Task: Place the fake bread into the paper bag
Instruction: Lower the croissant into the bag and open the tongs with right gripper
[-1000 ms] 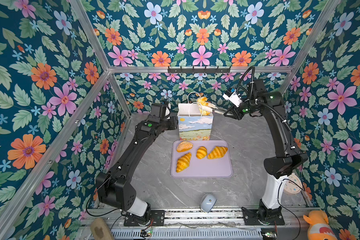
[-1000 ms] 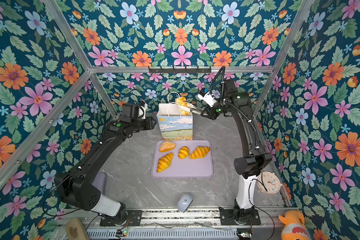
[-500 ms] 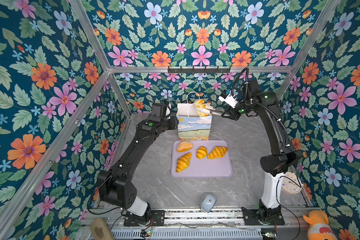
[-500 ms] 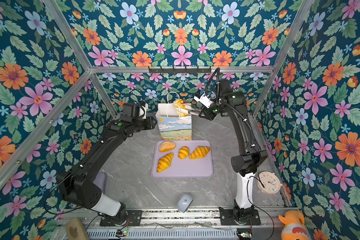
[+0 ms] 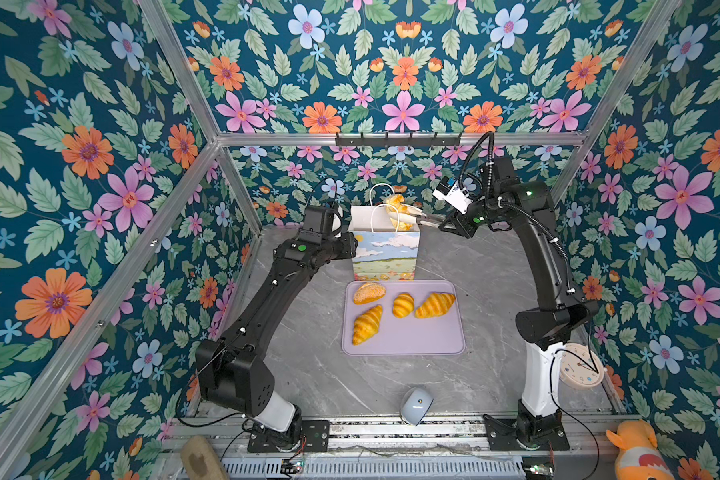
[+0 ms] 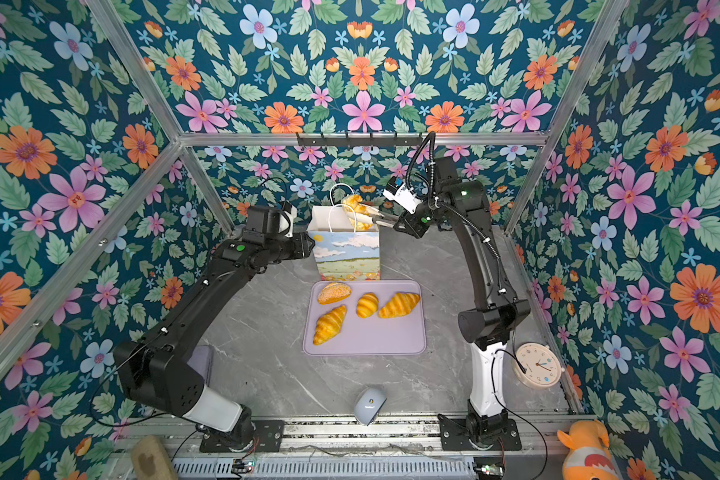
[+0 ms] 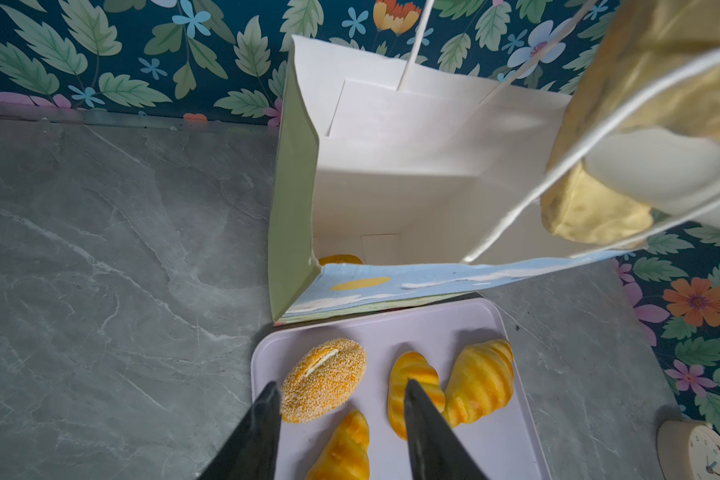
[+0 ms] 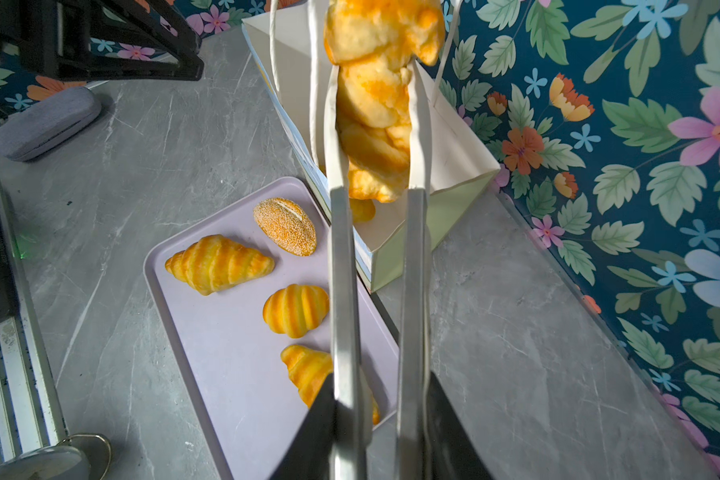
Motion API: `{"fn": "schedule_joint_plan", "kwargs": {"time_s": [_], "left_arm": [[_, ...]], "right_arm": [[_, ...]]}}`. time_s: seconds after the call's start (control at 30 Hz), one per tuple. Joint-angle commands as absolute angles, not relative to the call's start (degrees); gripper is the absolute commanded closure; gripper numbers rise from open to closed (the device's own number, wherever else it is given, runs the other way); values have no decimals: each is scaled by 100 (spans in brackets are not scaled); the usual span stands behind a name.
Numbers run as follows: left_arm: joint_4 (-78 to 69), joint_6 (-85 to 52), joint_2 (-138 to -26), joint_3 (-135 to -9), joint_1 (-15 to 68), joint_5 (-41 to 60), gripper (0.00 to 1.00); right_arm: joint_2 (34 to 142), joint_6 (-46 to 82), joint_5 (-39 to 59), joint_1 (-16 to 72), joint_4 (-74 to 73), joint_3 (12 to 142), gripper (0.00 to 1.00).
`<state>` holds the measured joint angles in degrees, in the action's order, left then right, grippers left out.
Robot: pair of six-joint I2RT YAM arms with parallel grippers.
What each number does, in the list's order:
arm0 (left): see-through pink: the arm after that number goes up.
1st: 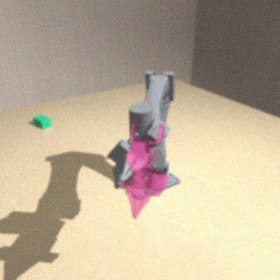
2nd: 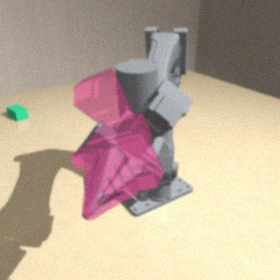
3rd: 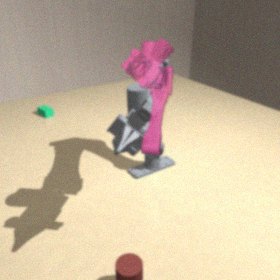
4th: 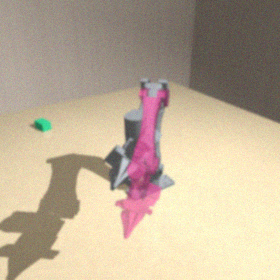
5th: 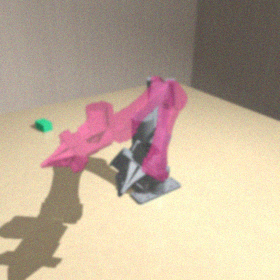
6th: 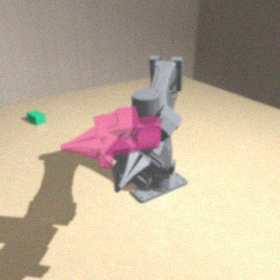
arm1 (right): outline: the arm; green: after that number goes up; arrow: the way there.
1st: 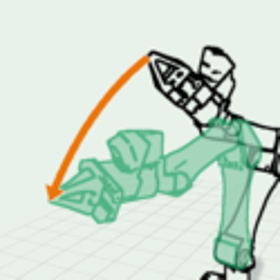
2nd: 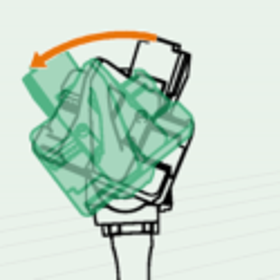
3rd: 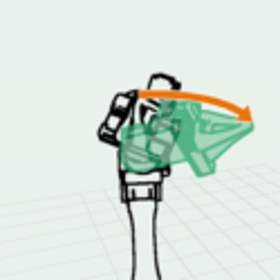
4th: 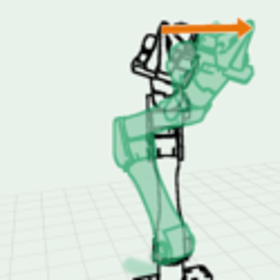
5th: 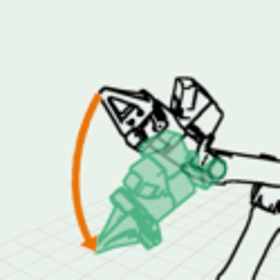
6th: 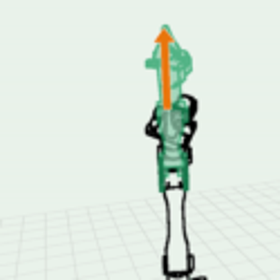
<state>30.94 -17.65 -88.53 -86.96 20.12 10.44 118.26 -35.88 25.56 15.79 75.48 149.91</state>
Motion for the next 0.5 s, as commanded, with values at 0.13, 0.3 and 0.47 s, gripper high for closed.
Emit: {"fn": "schedule_joint_plan", "kwargs": {"time_s": [0.13, 0.3, 0.47], "left_arm": [[3120, -1741, -8859, -8710, 2004, 1072, 51], [3129, -1741, -8836, -8706, 2008, 1063, 50], [3129, -1746, -8868, -8693, 2006, 1072, 50]], "right_arm": [[11801, -3679, 2620, 1565, 7242, 14972, 74], [11907, -3760, 2561, 1559, 7234, 14985, 74], [11974, -3865, 2583, 1560, 7220, 15000, 74]]}}
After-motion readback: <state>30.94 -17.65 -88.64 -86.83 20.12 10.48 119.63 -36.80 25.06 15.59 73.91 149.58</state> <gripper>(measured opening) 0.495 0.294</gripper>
